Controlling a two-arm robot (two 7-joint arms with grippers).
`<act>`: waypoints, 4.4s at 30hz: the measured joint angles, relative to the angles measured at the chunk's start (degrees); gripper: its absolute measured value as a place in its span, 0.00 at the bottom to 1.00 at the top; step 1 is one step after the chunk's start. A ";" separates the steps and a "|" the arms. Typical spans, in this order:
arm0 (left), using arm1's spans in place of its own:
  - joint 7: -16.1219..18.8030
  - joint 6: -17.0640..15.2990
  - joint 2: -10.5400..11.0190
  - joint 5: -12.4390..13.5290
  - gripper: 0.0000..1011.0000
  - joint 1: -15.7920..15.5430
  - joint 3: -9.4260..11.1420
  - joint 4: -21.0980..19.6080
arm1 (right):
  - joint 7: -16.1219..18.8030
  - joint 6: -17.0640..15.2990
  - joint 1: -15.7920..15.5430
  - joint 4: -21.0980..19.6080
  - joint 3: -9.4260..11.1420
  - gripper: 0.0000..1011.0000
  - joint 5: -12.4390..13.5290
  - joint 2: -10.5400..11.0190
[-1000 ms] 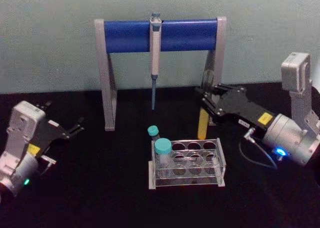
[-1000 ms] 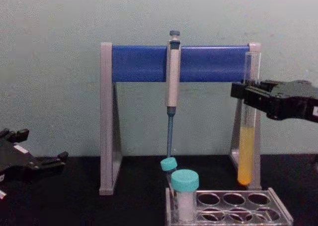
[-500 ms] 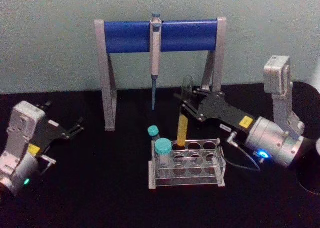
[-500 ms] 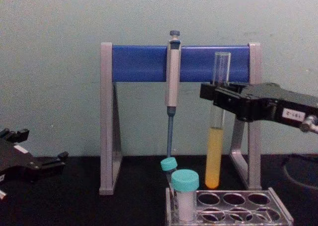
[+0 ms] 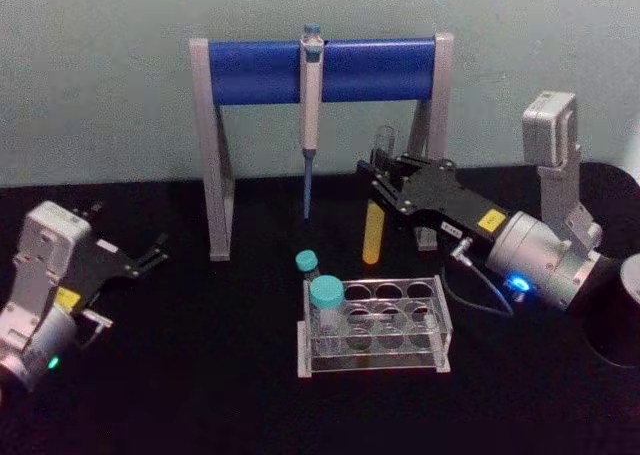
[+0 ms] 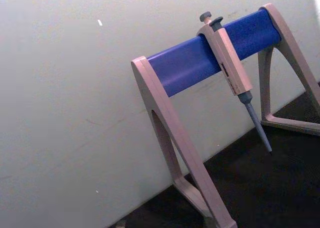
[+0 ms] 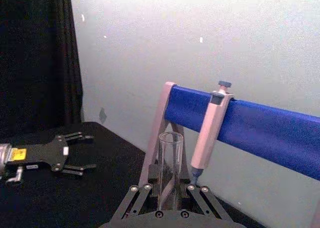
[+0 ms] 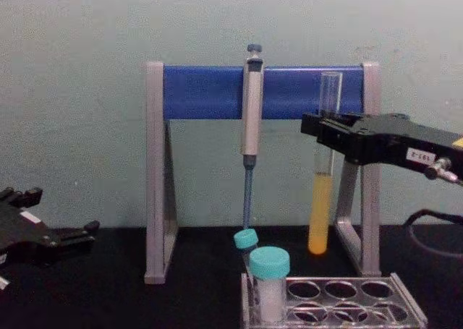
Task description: Pick up the test tube from the test tube rack, shake it, then place it back into the test tube rack.
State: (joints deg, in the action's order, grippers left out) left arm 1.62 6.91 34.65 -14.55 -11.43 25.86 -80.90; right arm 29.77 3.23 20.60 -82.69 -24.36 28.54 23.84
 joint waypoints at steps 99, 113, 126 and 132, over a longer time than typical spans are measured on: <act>0.00 0.00 0.00 0.00 0.99 0.00 0.00 0.00 | -1.25 0.64 -2.92 -3.11 2.62 0.23 -1.16 0.21; 0.00 0.00 0.00 0.00 0.99 0.00 0.00 0.00 | 0.23 0.37 -3.37 -3.62 2.74 0.23 0.20 0.64; 0.00 0.00 0.00 0.00 0.99 0.00 0.00 0.00 | 8.22 0.98 -4.76 -4.33 1.47 0.23 6.56 3.56; 0.00 0.00 0.00 0.00 0.99 0.00 0.00 0.00 | 8.62 1.20 -5.49 -5.19 0.59 0.23 7.32 4.81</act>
State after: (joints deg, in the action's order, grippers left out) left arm 1.62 6.91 34.65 -14.55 -11.43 25.86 -80.90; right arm 38.39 4.43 15.12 -87.88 -23.77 35.86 28.65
